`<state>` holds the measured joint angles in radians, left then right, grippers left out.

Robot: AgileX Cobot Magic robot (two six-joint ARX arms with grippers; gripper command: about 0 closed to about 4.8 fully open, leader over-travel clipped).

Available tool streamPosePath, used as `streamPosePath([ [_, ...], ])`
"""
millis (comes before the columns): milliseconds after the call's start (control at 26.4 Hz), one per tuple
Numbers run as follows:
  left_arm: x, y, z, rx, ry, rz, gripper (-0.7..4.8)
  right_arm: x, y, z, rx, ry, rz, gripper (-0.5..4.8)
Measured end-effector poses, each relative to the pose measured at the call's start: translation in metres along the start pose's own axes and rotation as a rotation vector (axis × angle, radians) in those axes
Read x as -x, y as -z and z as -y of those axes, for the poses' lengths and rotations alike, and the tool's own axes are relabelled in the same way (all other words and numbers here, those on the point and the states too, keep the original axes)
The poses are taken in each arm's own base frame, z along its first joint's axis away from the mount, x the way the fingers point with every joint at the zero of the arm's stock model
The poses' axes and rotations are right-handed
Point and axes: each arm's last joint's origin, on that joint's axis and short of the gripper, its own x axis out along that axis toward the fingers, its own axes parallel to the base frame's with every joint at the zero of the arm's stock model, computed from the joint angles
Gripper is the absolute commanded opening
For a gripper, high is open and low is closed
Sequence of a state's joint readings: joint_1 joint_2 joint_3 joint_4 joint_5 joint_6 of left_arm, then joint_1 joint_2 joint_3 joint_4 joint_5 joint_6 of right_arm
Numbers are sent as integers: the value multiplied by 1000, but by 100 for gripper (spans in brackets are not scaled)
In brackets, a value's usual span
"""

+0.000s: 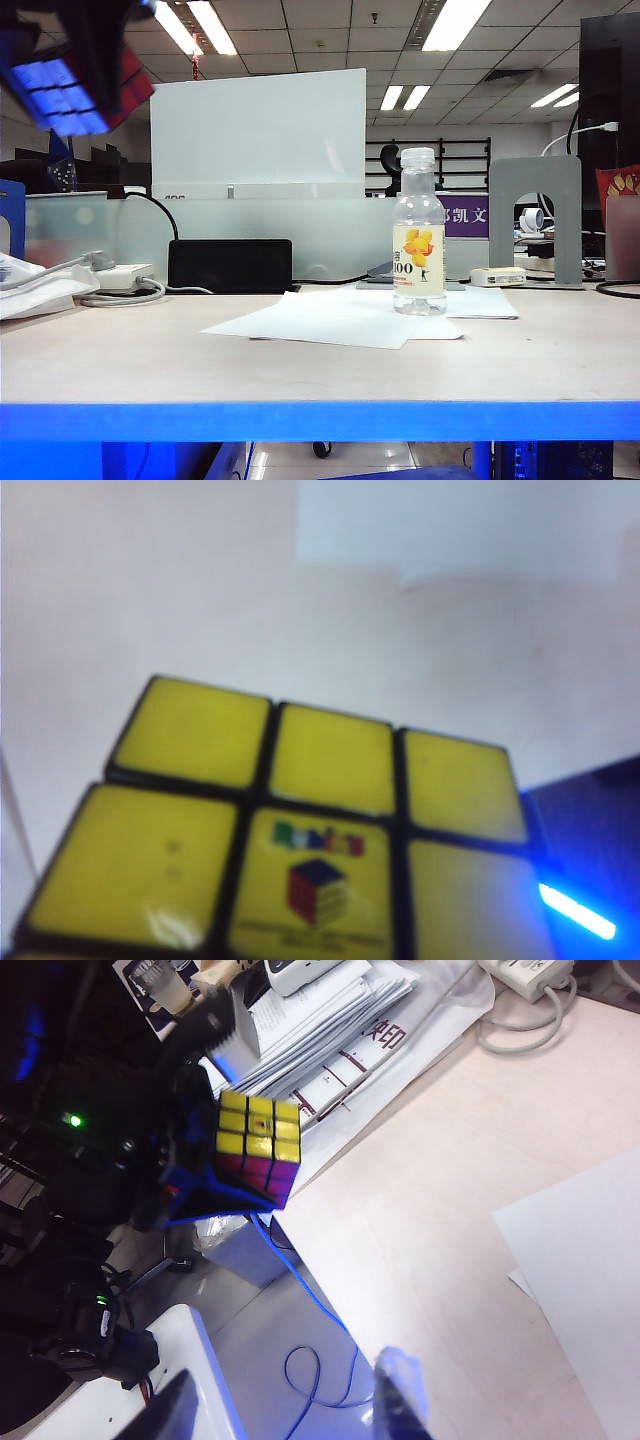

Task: Rotate the Rubik's Cube so that the bottom side is facing up.

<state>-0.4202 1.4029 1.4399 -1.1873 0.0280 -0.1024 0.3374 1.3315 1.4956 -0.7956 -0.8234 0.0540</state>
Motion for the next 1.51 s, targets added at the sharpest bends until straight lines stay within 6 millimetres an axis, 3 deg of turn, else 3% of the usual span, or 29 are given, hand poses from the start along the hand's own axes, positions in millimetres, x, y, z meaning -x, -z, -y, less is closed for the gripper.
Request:
streamPosePath([
  [189,-5,4,0,4,-1,-85,63,0,0,0,-1,0,-1,229],
  [341,-9,7,0,33,5,-144,135,0,0,0,-3,0,-3,229],
  [568,-21,6,0,98,11,-219,135,0,1,0,-9,-1,-8,229],
  [946,-62,-3,0,116,1,-381,138,0,6,0,-44,-1,-43,229],
  [1059,-75,-7,0,119,0,-393,186,0,7,0,-53,0,-51,229],
  [1324,-97,-24,1,141,-3,-404,189,-1,11,2,-57,-1,-77,229],
  [1513,-108,-49,4,148,32,-404,189,-7,18,4,-77,-6,-107,229],
])
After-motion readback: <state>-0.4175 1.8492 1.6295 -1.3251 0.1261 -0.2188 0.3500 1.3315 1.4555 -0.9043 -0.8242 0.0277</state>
